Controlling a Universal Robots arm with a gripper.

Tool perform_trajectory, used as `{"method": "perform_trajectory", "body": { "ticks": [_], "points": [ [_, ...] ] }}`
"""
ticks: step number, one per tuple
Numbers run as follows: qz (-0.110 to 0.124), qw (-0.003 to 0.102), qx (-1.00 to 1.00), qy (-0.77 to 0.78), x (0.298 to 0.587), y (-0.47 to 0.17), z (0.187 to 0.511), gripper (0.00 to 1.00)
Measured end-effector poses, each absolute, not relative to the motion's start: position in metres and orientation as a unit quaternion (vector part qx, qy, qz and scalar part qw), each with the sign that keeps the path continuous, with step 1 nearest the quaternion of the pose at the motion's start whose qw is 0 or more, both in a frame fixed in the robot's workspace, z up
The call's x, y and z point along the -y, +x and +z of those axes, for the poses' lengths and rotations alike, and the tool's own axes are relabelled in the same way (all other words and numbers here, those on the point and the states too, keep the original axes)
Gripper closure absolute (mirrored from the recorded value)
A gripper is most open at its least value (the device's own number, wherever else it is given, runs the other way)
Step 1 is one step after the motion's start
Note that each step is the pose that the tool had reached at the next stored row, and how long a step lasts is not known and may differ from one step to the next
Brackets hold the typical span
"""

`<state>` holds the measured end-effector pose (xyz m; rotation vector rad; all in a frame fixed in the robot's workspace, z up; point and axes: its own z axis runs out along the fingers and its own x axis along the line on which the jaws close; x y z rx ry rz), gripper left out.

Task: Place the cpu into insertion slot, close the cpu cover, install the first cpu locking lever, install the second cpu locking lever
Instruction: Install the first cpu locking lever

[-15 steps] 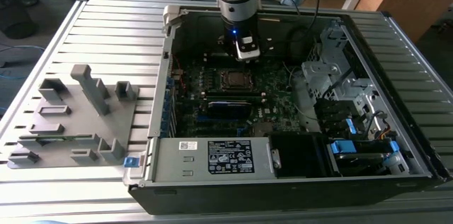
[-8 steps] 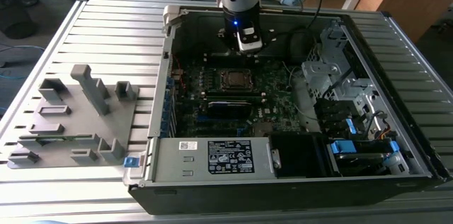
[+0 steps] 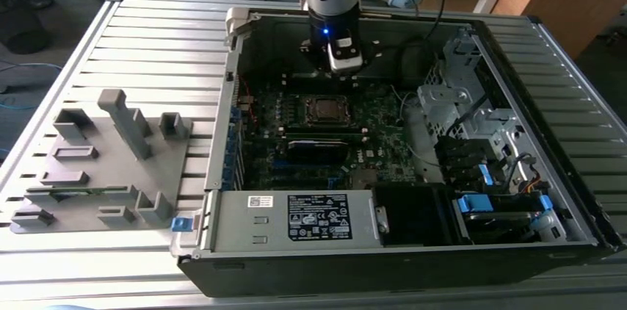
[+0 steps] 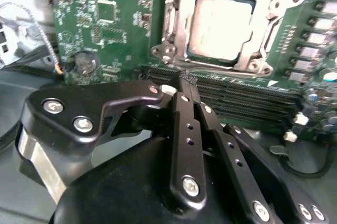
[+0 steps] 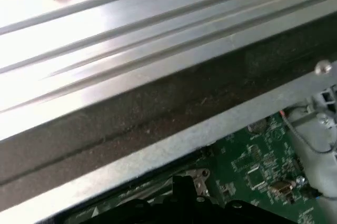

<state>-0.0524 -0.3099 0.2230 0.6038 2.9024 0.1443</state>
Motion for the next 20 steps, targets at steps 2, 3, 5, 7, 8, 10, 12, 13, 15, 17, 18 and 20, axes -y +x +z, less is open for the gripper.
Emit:
{"method": "perform_trajectory", "body": {
  "ticks": [2, 3, 5, 7, 8, 10, 12, 13, 15, 17, 18, 20],
  "points": [
    [0.032, 0.076, -0.976, 0.202, 0.3100, -0.0524, 0.2229, 0.89],
    [0.023, 0.071, -0.977, 0.202, 0.3101, -0.0524, 0.2229, 0.89],
    [0.004, 0.061, -0.978, 0.201, 0.3102, -0.0524, 0.2230, 0.89],
    [-0.014, 0.052, -0.978, 0.200, 0.3103, -0.0524, 0.2229, 0.89],
    [-0.021, 0.048, -0.978, 0.200, 0.3103, -0.0524, 0.2229, 0.89],
    [-0.022, 0.047, -0.979, 0.199, 0.3104, -0.0524, 0.2229, 0.89],
    [-0.023, 0.045, -0.981, 0.188, 0.3104, -0.0524, 0.2228, 0.89],
    [-0.023, 0.045, -0.982, 0.180, 0.3104, -0.0524, 0.2228, 0.89],
    [-0.022, 0.045, -0.986, 0.162, 0.3103, -0.0524, 0.2226, 0.89],
    [-0.021, 0.046, -0.988, 0.144, 0.3103, -0.0524, 0.2224, 0.89],
    [-0.020, 0.046, -0.990, 0.135, 0.3103, -0.0524, 0.2224, 0.89],
    [-0.020, 0.046, -0.992, 0.119, 0.3103, -0.0524, 0.2223, 0.89]
  ]
}}
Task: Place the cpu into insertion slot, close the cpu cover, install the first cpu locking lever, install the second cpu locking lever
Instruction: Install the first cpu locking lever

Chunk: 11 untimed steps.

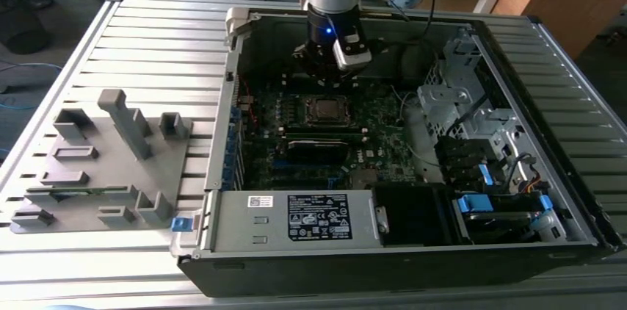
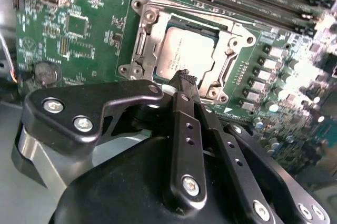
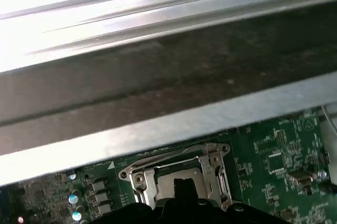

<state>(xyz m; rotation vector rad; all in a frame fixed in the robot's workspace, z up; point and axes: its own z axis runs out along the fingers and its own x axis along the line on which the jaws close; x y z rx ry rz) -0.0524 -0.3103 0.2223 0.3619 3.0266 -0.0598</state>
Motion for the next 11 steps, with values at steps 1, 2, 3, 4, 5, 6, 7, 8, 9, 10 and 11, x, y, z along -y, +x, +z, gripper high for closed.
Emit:
{"method": "perform_trajectory", "body": {
  "ticks": [1, 2, 3, 4, 5, 6, 7, 8, 9, 10, 11],
  "points": [
    [-0.019, 0.047, -0.993, 0.110, 0.3103, -0.0524, 0.2222, 0.89],
    [-0.019, 0.046, -0.994, 0.102, 0.3103, -0.0523, 0.2220, 0.89],
    [-0.019, 0.046, -0.994, 0.095, 0.3103, -0.0523, 0.2219, 0.89],
    [-0.019, 0.045, -0.995, 0.089, 0.3103, -0.0523, 0.2219, 0.89],
    [-0.019, 0.044, -0.995, 0.084, 0.3103, -0.0523, 0.2218, 0.89],
    [-0.019, 0.044, -0.996, 0.081, 0.3104, -0.0524, 0.2218, 0.89],
    [-0.019, 0.044, -0.996, 0.081, 0.3104, -0.0524, 0.2219, 0.89],
    [-0.019, 0.044, -0.996, 0.081, 0.3103, -0.0524, 0.2218, 0.89],
    [-0.019, 0.044, -0.996, 0.081, 0.3104, -0.0524, 0.2218, 0.89],
    [-0.019, 0.044, -0.996, 0.081, 0.3103, -0.0524, 0.2218, 0.89],
    [-0.019, 0.043, -0.996, 0.081, 0.3104, -0.0524, 0.2223, 0.89]
  ]
}}
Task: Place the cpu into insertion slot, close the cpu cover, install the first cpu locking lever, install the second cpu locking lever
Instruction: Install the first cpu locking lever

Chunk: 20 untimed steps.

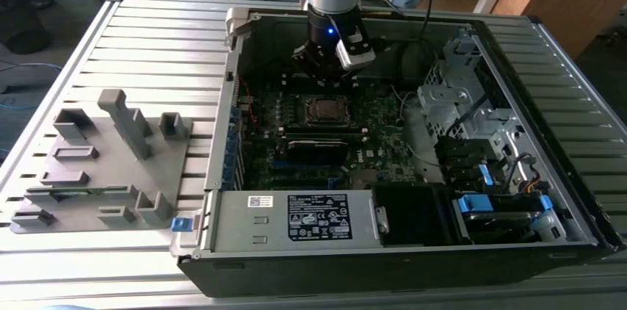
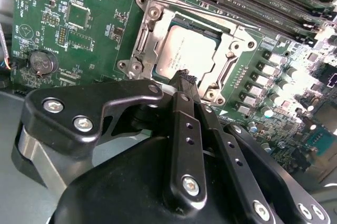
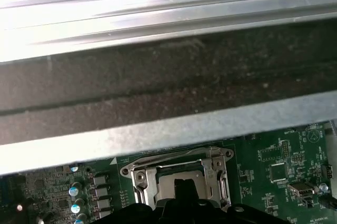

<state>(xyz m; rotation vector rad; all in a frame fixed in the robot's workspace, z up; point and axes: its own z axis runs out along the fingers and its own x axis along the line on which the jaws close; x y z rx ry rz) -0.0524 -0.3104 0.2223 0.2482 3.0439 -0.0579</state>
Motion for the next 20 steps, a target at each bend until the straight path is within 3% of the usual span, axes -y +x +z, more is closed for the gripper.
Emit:
{"method": "perform_trajectory", "body": {
  "ticks": [20],
  "points": [
    [-0.013, 0.043, -0.996, 0.081, 0.314, -0.052, 0.235, 0.89]
  ]
}}
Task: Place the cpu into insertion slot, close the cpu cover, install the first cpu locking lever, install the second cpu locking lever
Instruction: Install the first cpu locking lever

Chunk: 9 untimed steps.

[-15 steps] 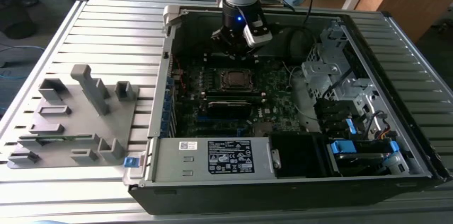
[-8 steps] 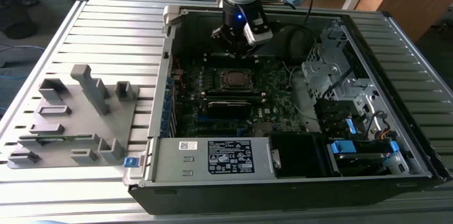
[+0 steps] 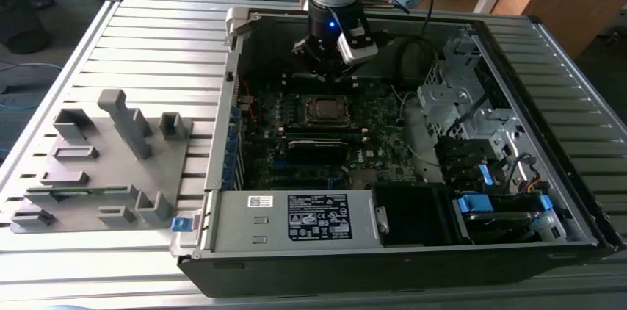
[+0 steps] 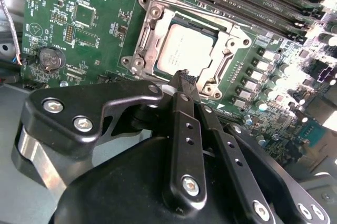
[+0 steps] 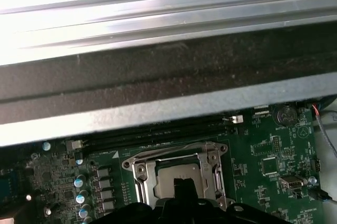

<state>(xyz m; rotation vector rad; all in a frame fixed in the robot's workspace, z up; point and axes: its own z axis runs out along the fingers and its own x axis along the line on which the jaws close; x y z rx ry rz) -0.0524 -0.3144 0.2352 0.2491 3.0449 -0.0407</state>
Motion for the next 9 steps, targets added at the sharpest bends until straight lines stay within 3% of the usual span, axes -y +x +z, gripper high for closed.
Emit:
{"method": "perform_trajectory", "body": {
  "ticks": [9],
  "points": [
    [-0.013, 0.043, -0.996, 0.081, 0.3215, -0.0525, 0.2352, 0.89]
  ]
}}
